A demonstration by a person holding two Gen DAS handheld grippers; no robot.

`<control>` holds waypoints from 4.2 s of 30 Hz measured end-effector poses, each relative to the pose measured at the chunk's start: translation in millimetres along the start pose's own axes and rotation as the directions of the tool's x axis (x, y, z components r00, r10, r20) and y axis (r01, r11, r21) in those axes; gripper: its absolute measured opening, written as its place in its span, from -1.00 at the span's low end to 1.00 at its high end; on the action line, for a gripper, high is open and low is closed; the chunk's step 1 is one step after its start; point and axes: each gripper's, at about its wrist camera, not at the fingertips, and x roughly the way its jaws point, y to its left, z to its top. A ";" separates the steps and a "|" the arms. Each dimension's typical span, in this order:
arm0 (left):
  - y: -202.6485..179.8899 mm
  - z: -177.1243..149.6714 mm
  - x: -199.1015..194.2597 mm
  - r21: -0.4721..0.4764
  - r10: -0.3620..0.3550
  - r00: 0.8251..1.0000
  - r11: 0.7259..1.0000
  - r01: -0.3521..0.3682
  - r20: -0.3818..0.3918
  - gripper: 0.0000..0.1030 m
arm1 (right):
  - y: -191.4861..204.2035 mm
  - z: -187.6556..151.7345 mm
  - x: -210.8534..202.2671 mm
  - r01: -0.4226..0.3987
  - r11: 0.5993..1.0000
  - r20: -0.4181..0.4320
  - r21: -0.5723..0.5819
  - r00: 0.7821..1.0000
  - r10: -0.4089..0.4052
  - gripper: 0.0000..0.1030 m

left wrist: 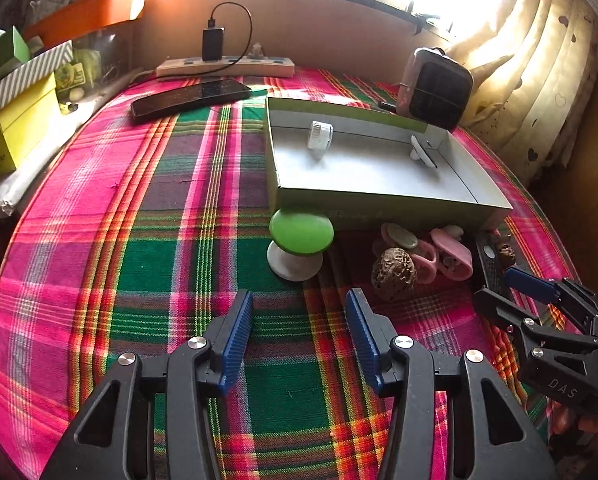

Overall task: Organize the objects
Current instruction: 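Grasp the green-topped suction stand with the left tool while the right tool grasps the black ribbed remote, then carry the stand and remote into the tray and open both tools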

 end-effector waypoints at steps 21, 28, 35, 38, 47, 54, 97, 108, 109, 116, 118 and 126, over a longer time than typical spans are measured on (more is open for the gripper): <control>-3.4 25.9 22.6 0.007 0.022 1.000 1.000 -0.022 0.011 -0.05 | -7.7 10.0 12.3 0.038 0.999 -0.029 -0.006 0.999 -0.039 0.15; -6.0 26.4 23.9 0.022 0.042 0.999 0.999 -0.042 0.014 -0.05 | -8.9 9.6 12.2 0.037 0.999 -0.028 -0.003 0.999 -0.037 0.15; -5.0 26.9 24.1 0.019 0.054 0.998 0.998 -0.054 0.013 -0.17 | -9.3 10.0 12.2 0.035 0.999 -0.028 -0.002 0.999 -0.035 0.15; -3.0 26.9 23.5 0.014 0.060 0.998 0.998 -0.060 0.015 -0.24 | -9.6 10.1 12.0 0.034 0.999 -0.027 -0.002 0.999 -0.034 0.15; -0.3 26.2 22.8 0.006 0.065 0.998 0.998 -0.065 0.021 -0.40 | -10.5 11.2 10.8 0.032 0.999 -0.027 -0.002 0.999 -0.032 0.12; -0.5 26.0 22.7 0.007 0.066 0.998 0.998 -0.066 0.021 -0.41 | -8.3 10.4 8.8 0.024 1.000 -0.017 -0.006 1.000 -0.024 -0.30; -9.2 24.9 -10.6 0.029 0.045 0.997 0.998 -0.047 0.064 -0.43 | -12.3 14.4 -14.1 -0.003 1.000 0.054 0.002 0.999 0.003 -0.45; -15.2 27.7 -17.0 0.032 0.036 0.996 0.999 -0.038 0.076 -0.43 | -13.8 18.6 -25.7 -0.030 1.000 0.090 0.005 0.996 0.029 -0.45; -16.5 28.8 -18.0 0.036 0.036 0.996 0.999 -0.038 0.079 -0.43 | -13.2 20.6 -27.0 -0.028 1.000 0.095 0.001 0.995 0.028 -0.45; -19.7 40.5 -18.6 0.042 0.020 0.996 0.999 -0.024 0.083 -0.43 | -13.5 39.6 -30.6 -0.043 0.999 0.122 -0.012 0.992 0.044 -0.45; -21.4 44.7 -18.2 0.049 0.019 0.996 0.999 -0.023 0.086 -0.43 | -13.4 45.6 -29.7 -0.049 0.999 0.125 -0.017 0.991 0.051 -0.45; -23.3 60.9 -6.9 0.049 0.009 0.997 0.999 -0.013 0.074 -0.43 | -12.5 72.5 -14.0 -0.083 0.996 0.112 -0.039 0.990 0.087 -0.45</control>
